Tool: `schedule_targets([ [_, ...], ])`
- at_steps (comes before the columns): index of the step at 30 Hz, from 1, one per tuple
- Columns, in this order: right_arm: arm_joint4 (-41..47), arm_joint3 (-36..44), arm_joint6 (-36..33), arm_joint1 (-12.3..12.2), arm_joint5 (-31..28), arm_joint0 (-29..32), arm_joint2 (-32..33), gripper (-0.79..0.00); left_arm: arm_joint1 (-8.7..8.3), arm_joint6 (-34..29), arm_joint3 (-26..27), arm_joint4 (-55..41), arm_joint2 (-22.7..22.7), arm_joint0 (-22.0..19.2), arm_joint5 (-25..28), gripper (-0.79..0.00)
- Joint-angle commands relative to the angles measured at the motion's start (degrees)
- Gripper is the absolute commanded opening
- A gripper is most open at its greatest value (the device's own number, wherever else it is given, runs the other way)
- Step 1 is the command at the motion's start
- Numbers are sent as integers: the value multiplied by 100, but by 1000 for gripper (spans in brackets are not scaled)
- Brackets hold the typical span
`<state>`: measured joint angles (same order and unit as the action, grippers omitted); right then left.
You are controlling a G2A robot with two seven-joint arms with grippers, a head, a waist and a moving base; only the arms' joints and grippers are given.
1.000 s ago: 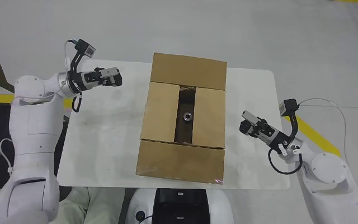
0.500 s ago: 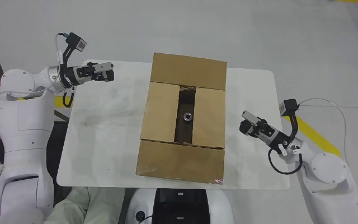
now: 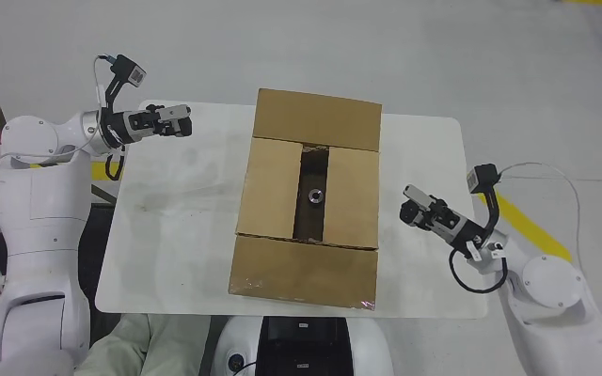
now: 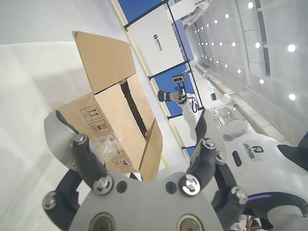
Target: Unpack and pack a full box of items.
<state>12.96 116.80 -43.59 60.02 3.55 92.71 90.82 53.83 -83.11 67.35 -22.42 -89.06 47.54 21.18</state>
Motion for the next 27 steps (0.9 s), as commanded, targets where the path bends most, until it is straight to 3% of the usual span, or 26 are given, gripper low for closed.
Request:
schedule_targets([
  [1,-15,146,-44,0,143,-67,-114,0,0,0,0,0,0,0,0,0],
  [11,-387,65,24,87,1208,-1013,-1487,0,0,0,0,0,0,0,0,0],
  [22,-562,-335,208,268,1535,-1893,-2773,0,0,0,0,0,0,0,0,0],
  [27,-466,-441,149,288,1454,-1978,-2854,0,0,0,0,0,0,0,0,0],
])
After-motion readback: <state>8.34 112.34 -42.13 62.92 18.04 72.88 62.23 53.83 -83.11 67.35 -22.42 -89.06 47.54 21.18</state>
